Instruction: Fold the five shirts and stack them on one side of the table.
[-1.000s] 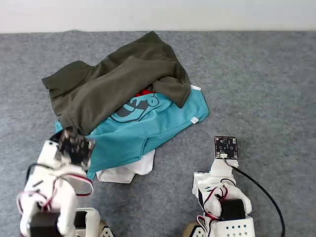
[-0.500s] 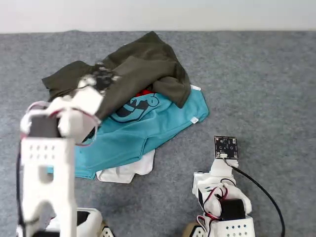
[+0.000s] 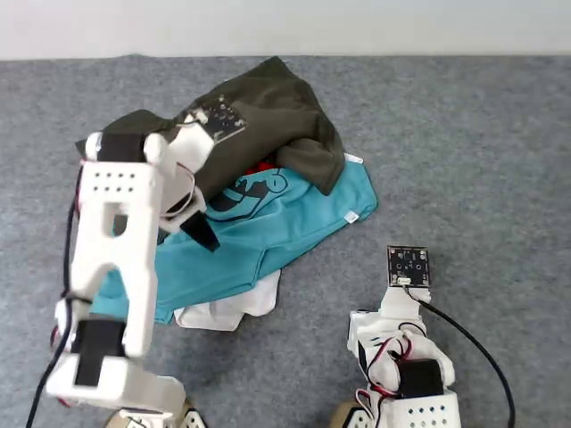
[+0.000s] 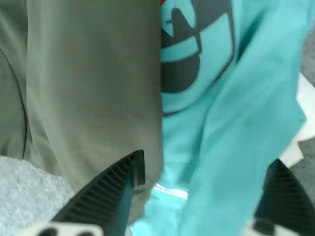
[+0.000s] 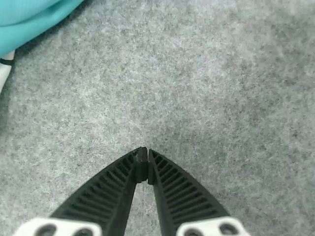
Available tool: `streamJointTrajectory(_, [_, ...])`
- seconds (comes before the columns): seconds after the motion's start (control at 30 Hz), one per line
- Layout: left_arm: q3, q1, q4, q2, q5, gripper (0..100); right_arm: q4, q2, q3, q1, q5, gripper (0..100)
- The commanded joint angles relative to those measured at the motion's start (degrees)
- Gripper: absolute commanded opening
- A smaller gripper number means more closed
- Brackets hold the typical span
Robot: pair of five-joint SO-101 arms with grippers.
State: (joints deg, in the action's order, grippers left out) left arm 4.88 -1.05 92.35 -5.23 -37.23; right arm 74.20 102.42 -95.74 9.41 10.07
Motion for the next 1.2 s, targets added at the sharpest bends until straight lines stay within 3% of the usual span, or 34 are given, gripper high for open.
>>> streamJointTrajectory(0.0, [6.3,-0.1,-1.4,-5.9,-0.3,38,0.3,0.7,-0.7,0.1,0.5,0.9])
streamJointTrajectory(0.43, [13.2,-0.2,-5.7,-30.5,2.3,36,0.3,0.7,-0.7,0.1,0.5,0.9])
streamJointTrajectory(0.6, [13.3,0.4,-7.0,-33.7,2.0,17,0.3,0.7,-0.7,0.1,0.5,0.9])
streamJointTrajectory(0.7, [13.3,1.7,-6.7,-33.7,1.9,0,0.3,0.7,-0.7,0.1,0.5,0.9])
streamJointTrajectory(0.9, [15.6,1.8,-4.5,-29.2,2.5,0,0.3,0.7,-0.7,0.1,0.5,0.9])
streamJointTrajectory(1.17, [18.5,-1.2,-4.7,-8.7,10.9,0,0.3,0.7,-0.7,0.1,0.5,0.9])
